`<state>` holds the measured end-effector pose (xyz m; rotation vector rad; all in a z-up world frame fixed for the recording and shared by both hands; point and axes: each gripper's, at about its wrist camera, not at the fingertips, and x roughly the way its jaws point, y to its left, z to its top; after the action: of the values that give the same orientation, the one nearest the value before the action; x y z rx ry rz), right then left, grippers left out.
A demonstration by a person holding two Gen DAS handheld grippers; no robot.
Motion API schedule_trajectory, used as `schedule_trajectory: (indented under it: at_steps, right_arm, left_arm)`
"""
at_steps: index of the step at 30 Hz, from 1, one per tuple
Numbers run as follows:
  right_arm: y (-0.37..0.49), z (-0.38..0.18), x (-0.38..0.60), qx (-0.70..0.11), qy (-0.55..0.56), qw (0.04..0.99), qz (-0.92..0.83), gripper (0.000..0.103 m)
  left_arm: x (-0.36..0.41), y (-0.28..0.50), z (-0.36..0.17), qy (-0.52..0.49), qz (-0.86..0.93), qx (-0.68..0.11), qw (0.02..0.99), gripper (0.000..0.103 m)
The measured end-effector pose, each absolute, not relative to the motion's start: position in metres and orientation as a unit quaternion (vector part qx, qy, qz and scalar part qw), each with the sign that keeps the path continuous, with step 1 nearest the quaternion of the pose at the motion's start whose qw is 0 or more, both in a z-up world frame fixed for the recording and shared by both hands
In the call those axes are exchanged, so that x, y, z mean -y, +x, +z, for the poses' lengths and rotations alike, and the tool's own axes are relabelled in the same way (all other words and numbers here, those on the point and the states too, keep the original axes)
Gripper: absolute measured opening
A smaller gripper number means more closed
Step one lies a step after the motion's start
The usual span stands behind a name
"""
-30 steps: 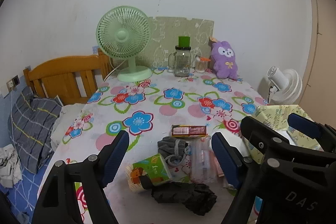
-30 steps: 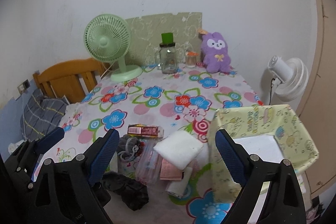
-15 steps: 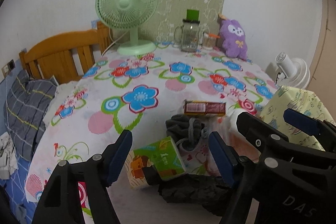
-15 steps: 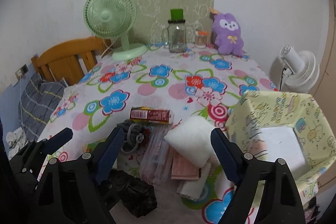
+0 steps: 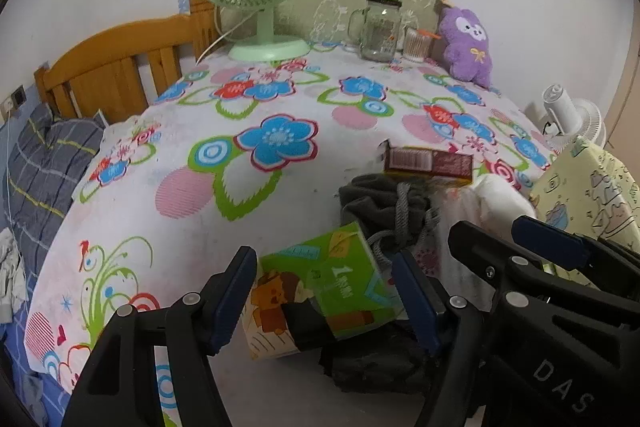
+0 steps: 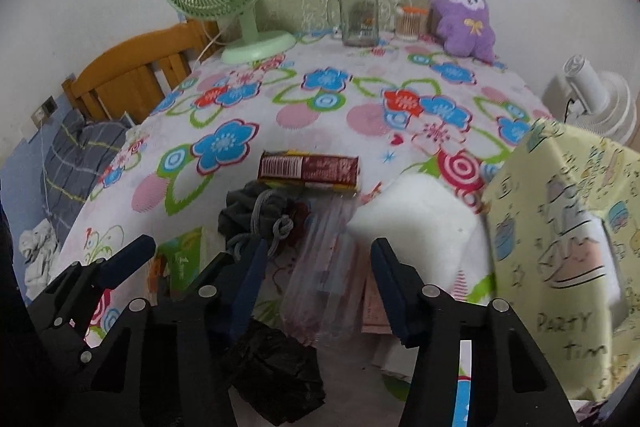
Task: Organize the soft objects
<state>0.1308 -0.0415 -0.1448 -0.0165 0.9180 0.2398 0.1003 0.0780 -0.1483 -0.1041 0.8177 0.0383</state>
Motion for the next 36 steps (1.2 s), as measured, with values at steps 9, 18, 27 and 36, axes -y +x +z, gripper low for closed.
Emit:
schedule_trajectory:
  at_steps: [9,18,27,36]
  right_arm:
    - [0.144,-0.165,0.039,-0.481,0.008,0.870,0.113,0.046]
    - [0.150,-0.174,0.038,-0.493,0.013,0.864,0.104,0.027]
    - [0.147,-0.168,0.037,-0.487,0.013,0.867,0.109,0.024]
    - [0.139,-0.153,0.036,-0.470,0.014,0.874,0.118,0.024]
  left_arm:
    - [-0.072,0.100,-0.157,-0.017,0.032,-0.393,0.919,0.072]
    - [-0.069,0.104,-0.162,-0.013,0.036,-0.395,0.918,0.069]
    - [-0.068,0.101,-0.157,-0.030,0.024,-0.399,0.916,0.045]
    - [-0.070,0.096,-0.143,-0.041,0.007,-0.386,0.922,0.022]
